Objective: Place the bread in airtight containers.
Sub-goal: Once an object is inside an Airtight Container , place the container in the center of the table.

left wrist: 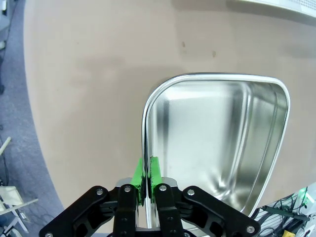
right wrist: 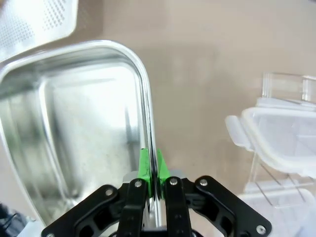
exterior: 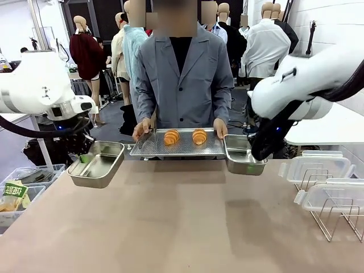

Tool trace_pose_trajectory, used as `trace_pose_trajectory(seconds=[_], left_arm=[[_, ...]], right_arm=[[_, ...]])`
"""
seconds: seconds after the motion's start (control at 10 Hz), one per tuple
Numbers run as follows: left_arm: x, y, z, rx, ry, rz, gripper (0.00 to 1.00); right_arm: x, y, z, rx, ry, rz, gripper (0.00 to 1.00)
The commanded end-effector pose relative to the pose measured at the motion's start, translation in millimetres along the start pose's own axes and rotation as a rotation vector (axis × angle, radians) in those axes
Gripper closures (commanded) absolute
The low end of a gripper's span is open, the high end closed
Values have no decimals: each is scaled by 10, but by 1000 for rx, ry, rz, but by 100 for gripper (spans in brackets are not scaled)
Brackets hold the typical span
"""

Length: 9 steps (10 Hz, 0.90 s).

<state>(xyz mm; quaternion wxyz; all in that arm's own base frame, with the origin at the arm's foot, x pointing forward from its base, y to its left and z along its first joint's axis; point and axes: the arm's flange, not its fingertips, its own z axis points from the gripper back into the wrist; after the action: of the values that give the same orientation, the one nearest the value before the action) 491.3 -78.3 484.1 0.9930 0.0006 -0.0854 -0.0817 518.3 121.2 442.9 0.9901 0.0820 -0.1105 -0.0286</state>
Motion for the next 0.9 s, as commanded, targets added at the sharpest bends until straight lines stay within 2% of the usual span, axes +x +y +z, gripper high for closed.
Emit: trace_pose_trajectory(seconds=[0.0,0.1,0.2,0.8], left_arm=[[-2,-8,40,3,2,28,100],[43,-25,23,-30,5,40,100],[-30,-2,76,1,1,0,100],[-30,-2,76,1,1,0,100]], right_arm=[[145,4,53,-60,76,-10,100],[190,38,-17,-77,91,-32,100],[33,-50,92,-16,31,-3,100],[33,-50,92,-16,31,-3,100]])
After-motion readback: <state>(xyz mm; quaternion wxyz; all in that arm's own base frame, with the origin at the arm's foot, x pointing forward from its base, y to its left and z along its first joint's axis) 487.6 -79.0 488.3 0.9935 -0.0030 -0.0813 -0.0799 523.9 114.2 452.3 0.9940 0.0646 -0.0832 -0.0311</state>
